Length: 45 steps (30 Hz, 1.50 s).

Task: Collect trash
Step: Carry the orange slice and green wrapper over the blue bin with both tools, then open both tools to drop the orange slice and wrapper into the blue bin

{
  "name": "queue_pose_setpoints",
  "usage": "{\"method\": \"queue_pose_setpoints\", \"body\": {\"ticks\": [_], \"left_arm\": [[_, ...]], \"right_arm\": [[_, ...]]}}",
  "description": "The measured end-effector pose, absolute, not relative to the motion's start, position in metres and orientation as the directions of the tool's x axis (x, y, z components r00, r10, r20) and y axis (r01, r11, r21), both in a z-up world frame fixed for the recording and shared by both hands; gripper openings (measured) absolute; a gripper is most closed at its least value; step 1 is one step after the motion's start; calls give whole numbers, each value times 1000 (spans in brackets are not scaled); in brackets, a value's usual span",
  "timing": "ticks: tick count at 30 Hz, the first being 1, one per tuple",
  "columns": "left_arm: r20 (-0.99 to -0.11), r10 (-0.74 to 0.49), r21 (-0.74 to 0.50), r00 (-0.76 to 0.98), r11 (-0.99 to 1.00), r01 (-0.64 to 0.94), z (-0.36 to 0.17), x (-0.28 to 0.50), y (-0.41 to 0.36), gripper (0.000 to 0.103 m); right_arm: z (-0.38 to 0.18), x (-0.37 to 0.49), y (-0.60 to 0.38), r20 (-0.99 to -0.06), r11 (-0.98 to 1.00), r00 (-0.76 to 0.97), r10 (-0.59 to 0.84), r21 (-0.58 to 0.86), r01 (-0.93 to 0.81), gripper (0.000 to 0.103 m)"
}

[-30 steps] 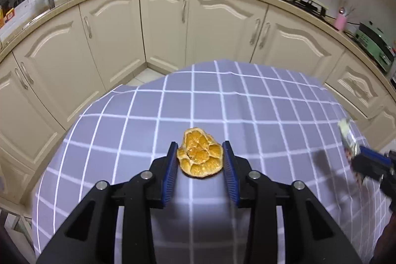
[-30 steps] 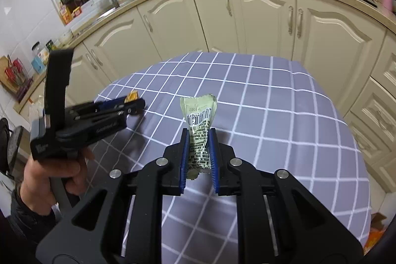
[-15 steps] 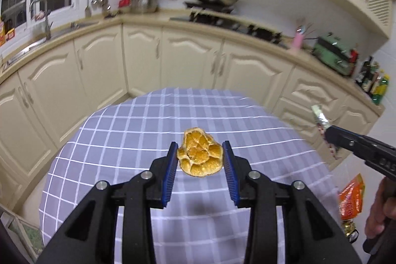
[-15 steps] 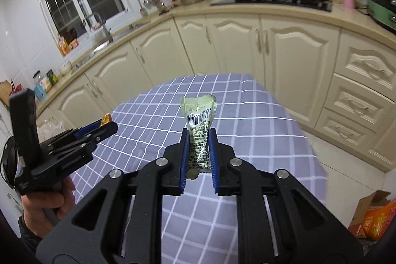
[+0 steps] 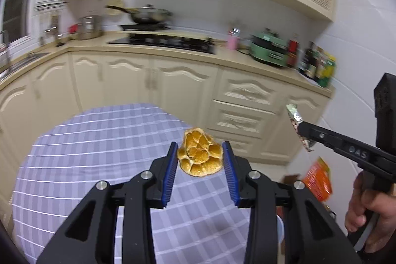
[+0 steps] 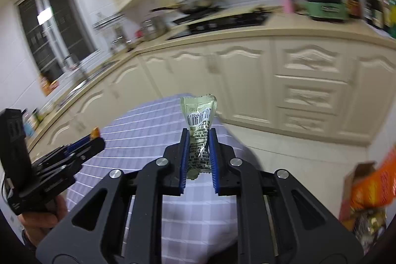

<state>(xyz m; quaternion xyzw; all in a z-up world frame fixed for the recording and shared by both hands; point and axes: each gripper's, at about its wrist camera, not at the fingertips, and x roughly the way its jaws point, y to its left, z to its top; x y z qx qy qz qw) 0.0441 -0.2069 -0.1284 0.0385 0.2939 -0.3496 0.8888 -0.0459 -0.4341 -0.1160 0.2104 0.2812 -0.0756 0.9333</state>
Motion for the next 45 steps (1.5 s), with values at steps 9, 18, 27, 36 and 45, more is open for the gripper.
{"method": "queue_pose_setpoints", "body": {"ticks": [9,18,27,36,45], "left_arm": [[-630,-686,-150,365,568,809,-171,-16,-309,35],[-742,-648,-145,172,405,903,-234,-55,-401,35],[-834,-550,-158,40,307,938,-299,-77,-465,35],[-874,-486,-157,4,291,944,-329,-67,-496,86],[-825,-553,-107,120,362,926,-295,-43,-471,93]], "right_arm": [[-182,-149,-531,-675,730,709,-205,377,570,16],[-235,-193,-573,-745,613,628,-225,393,686,16],[-275,-208,-600,-796,531,573,-197,404,745,16],[-306,-209,-617,-819,471,552,-158,429,771,58],[-300,-211,-617,-820,430,534,-208,413,802,97]]}}
